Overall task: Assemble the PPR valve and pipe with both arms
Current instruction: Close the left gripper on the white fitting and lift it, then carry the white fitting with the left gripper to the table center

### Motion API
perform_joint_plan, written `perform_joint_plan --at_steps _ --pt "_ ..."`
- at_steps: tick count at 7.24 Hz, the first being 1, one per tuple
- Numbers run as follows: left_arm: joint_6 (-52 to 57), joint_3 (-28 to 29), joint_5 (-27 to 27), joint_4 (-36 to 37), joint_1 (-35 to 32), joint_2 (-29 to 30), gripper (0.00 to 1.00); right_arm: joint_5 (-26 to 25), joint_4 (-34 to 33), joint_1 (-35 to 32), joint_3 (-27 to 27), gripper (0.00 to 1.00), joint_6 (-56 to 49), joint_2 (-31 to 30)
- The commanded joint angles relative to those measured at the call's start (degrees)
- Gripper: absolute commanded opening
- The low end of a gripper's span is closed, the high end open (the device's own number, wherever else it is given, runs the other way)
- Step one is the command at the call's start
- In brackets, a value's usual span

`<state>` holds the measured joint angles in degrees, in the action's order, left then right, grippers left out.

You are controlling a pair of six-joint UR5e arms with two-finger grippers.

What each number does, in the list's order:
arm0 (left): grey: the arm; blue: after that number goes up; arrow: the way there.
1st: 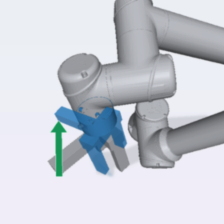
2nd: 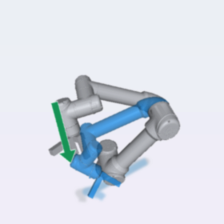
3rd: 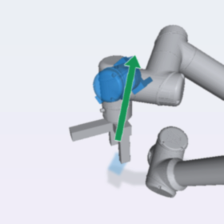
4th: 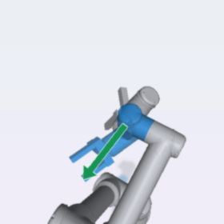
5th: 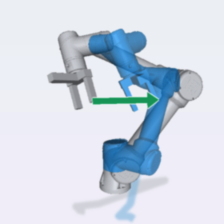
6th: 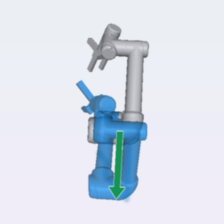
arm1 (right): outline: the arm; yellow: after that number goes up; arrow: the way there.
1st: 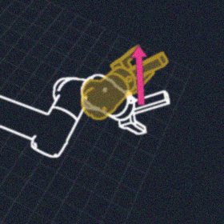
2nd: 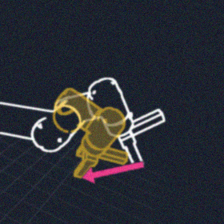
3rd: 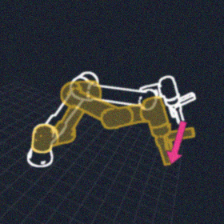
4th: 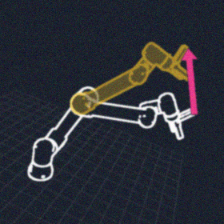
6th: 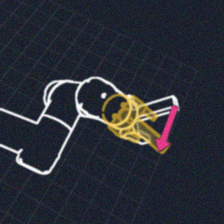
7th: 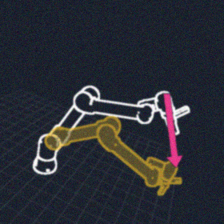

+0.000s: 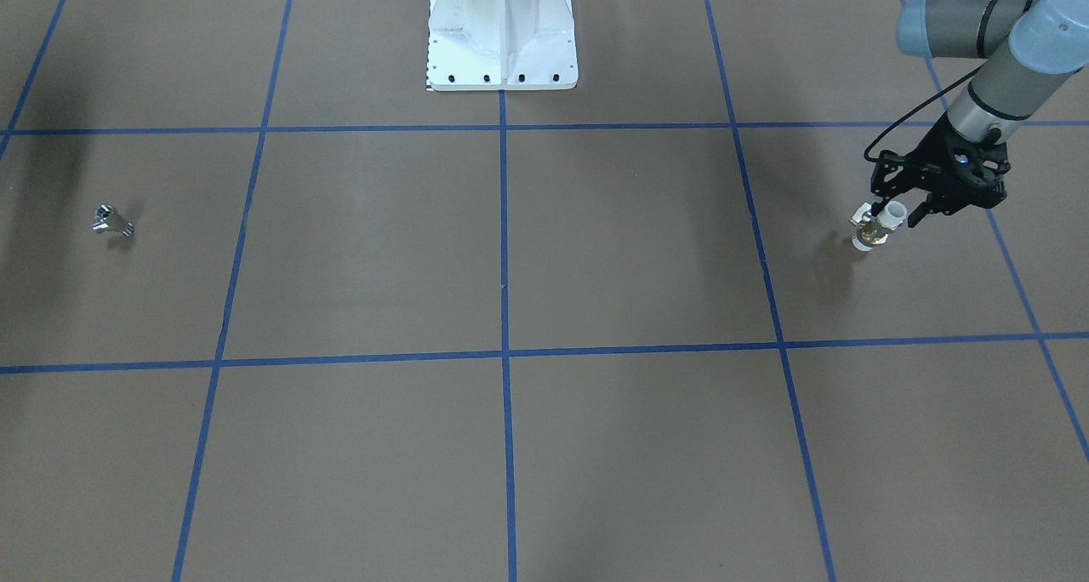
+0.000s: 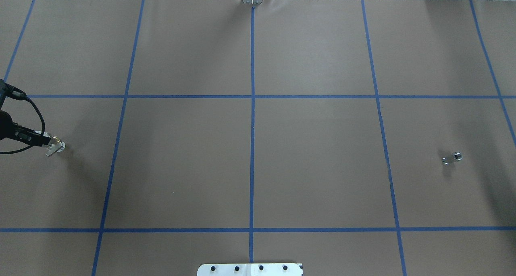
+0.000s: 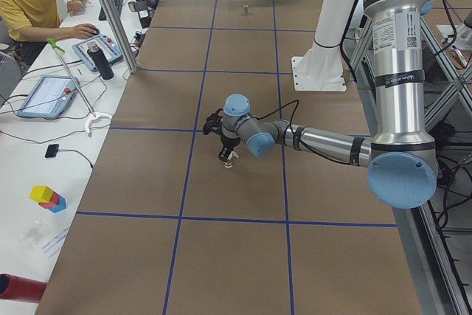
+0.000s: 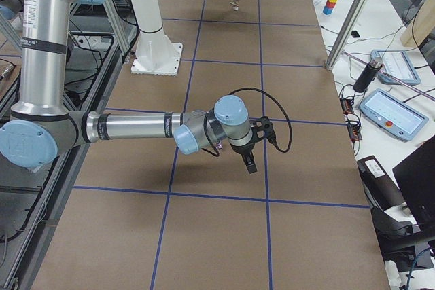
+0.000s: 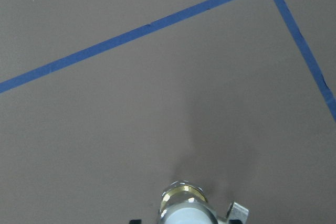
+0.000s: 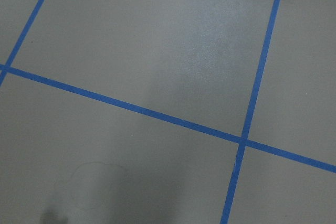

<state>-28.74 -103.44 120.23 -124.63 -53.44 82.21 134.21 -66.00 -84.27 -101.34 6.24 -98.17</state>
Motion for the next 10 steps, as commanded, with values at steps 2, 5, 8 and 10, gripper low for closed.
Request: perform_joint_plan --at_steps 2,5,8,10 --pt "0.0 -1.5 0.1 0.0 -0.2 -0.8 0.0 0.0 0.0 0.0 0.0 0.99 0.0 0.0" --pt "-0.9 -5.5 0.1 12.0 -1.1 5.9 0.0 0.0 0.0 0.1 0.0 0.99 0.0 0.0" --pt "-5.4 -4.7 -0.1 30.4 -0.4 23.9 0.0 0.0 0.0 0.1 0.0 0.99 0.1 -0.1" --pt "-13.1 -3.2 -0.5 39.3 5.4 35.1 0.0 0.0 -0.1 0.1 0.1 0.99 0.1 -0.2"
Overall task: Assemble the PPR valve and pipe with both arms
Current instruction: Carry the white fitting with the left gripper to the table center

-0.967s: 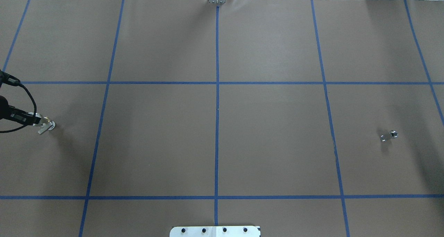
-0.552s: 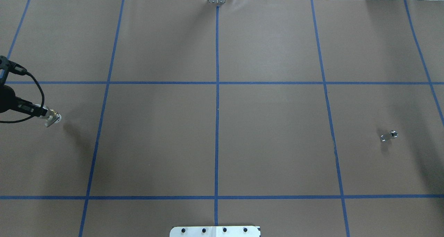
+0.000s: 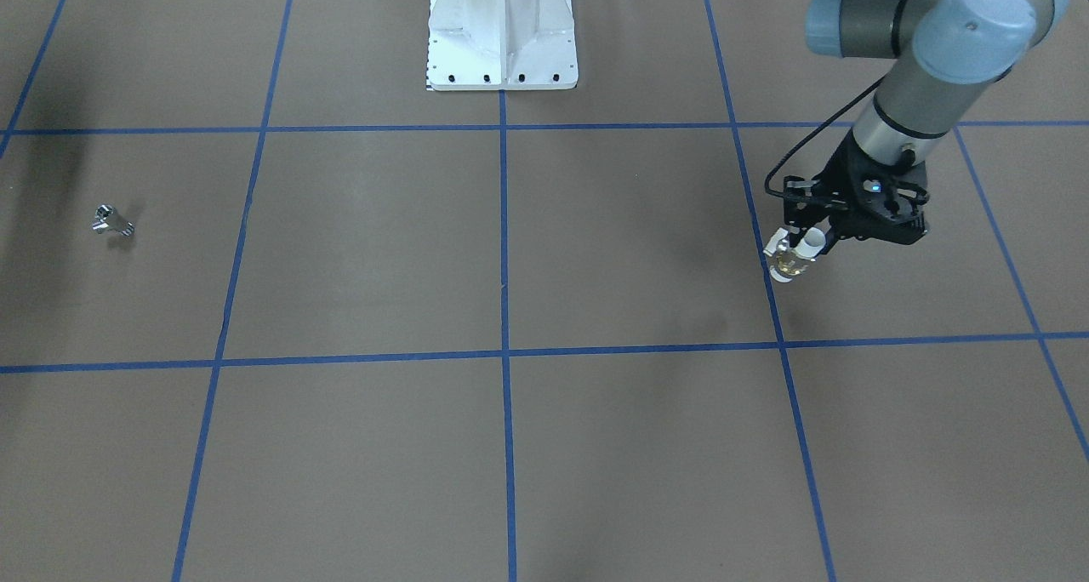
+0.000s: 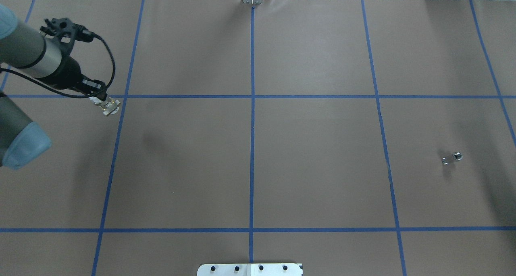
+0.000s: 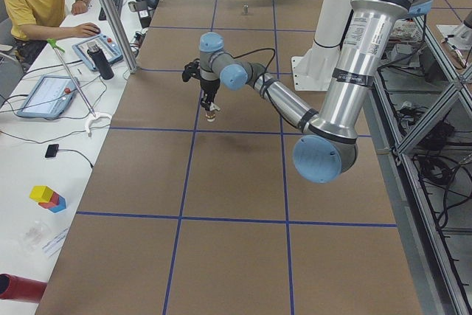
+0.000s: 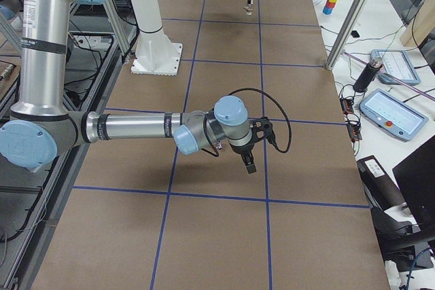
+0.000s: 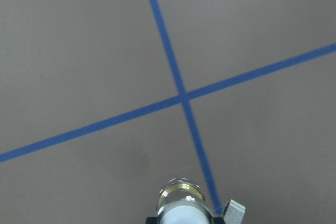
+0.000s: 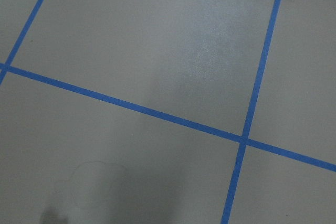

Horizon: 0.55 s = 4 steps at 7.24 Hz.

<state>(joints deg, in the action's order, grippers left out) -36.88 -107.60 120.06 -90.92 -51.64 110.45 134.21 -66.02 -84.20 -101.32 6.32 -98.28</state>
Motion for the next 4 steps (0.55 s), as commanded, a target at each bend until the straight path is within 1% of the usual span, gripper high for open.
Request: perform_joint_plan --at_steps 1,3,4 --pt "-10.8 3.4 -2.4 5.9 6.6 11.6 0.0 0.0 -0.1 0.0 0.0 0.99 0.0 -0.1" --pt "-19.9 8.4 -3.6 5.9 10.9 18.9 0.0 -0.1 -0.1 0.0 0.2 0.99 0.0 -0.1" --pt "-24.1 11.9 -6.0 5.9 13.2 22.9 0.0 0.0 -0.1 0.0 0.2 0.99 0.0 -0.1"
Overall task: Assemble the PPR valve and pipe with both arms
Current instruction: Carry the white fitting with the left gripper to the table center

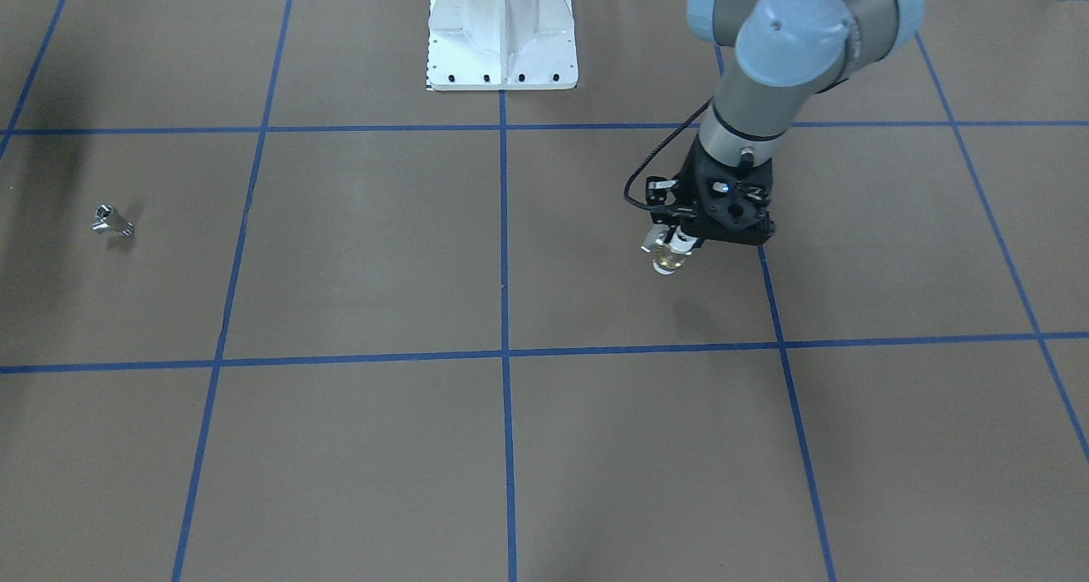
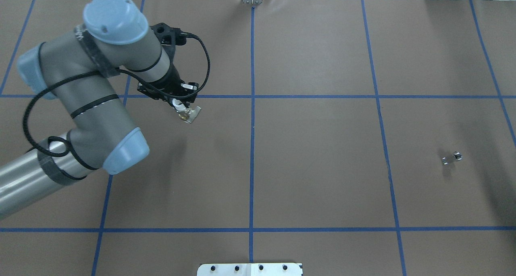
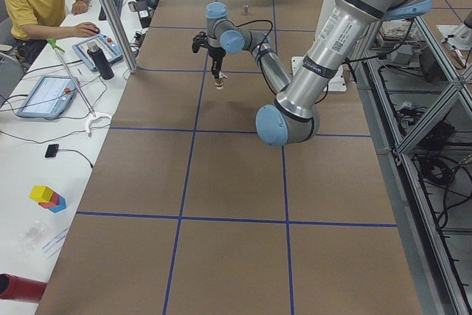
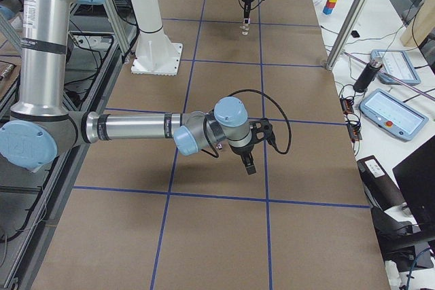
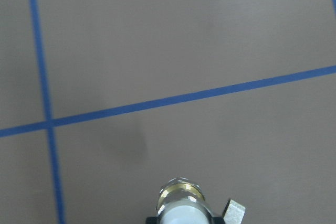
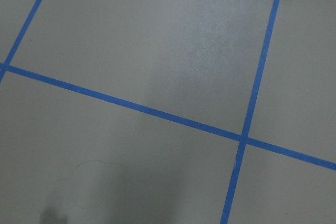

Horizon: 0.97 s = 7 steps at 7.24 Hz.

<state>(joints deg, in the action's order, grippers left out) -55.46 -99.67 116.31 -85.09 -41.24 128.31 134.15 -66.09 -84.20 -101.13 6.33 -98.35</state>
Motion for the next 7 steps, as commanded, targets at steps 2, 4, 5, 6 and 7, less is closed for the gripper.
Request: perform_joint_plan --at_steps 2,4,5,6,7 --pt "-10.4 11.8 -4.2 0.0 5.8 12.5 0.0 0.0 0.0 0.0 0.1 0.99 0.0 -0.1" --pt "-12.4 15.2 -5.6 -0.5 7.4 15.3 0.0 0.0 0.1 0.0 0.1 0.99 0.0 -0.1" --pt "-13.0 18.3 -5.9 -0.7 7.8 17.8 0.0 0.0 0.1 0.0 0.1 0.99 0.1 -0.1" --pt "-13.0 20.3 -5.9 -0.9 8.1 19.1 0.0 0.0 0.1 0.0 0.1 0.99 0.1 -0.1" --pt "-13.0 20.9 -6.0 -1.4 8.4 19.0 0.0 0.0 0.0 0.0 0.1 0.99 0.1 -0.2"
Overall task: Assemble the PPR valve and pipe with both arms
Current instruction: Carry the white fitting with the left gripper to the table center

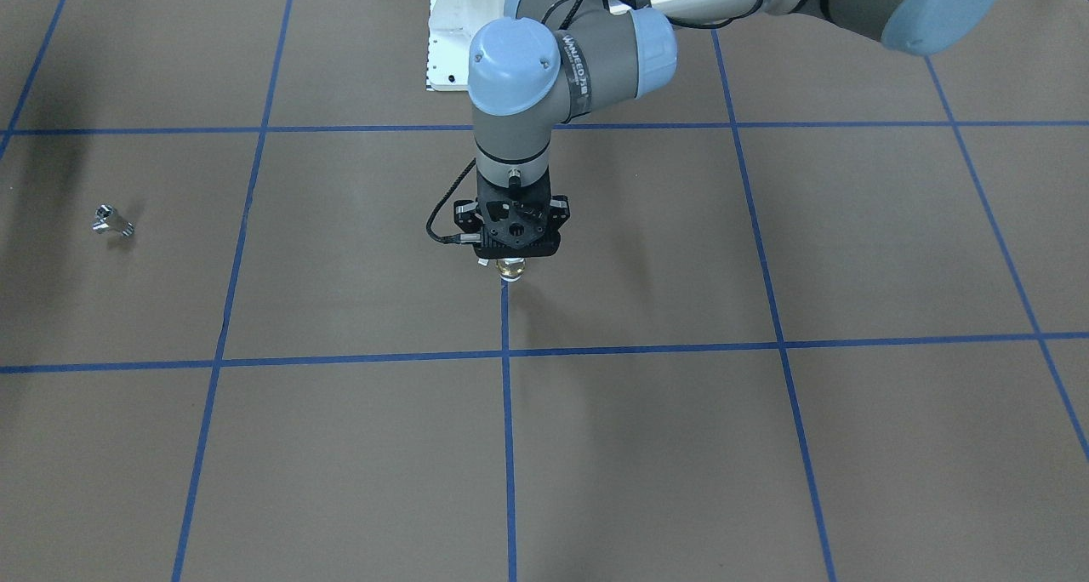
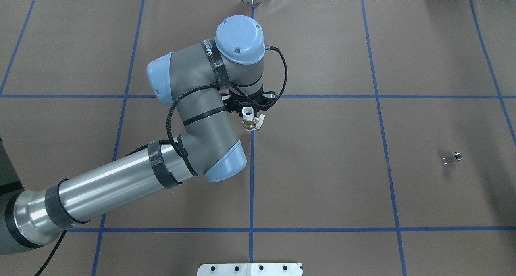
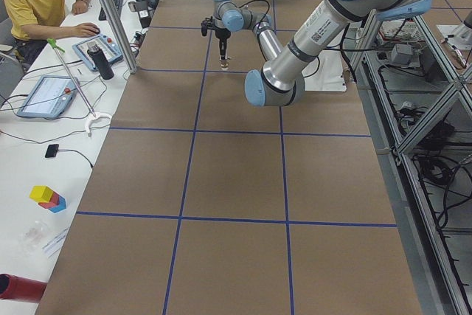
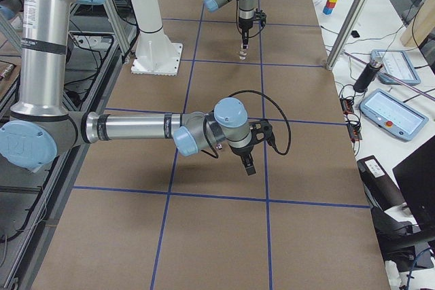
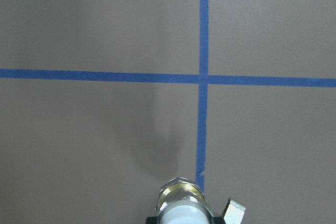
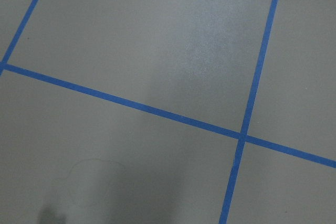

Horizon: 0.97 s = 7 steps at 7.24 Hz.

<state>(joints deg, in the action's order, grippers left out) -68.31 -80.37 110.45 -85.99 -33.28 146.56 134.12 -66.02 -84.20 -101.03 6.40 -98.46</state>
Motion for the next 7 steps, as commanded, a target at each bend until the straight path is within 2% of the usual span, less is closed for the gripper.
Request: perform_joint_plan --at_steps 1,4,5,6,7 --pt "-0.1 2.9 -0.4 -2.0 0.4 0.7 0.0 0.0 0.0 0.0 0.0 0.99 0.0 -0.1" --pt "0.2 5.5 -0.9 -5.9 0.4 0.7 0.0 0.0 -0.1 0.0 0.0 0.99 -0.1 -0.1" --pt "0.4 5.4 -0.9 -5.9 0.4 0.7 0.1 0.0 -0.1 0.0 0.0 0.99 -0.1 -0.1" --pt "0.4 5.4 -0.9 -5.9 0.4 0.7 0.4 0.0 -0.1 0.0 0.0 0.99 -0.1 -0.1" --pt "0.5 5.2 -0.9 -5.9 0.4 0.7 0.87 0.0 -0.1 0.0 0.0 0.99 0.0 -0.2"
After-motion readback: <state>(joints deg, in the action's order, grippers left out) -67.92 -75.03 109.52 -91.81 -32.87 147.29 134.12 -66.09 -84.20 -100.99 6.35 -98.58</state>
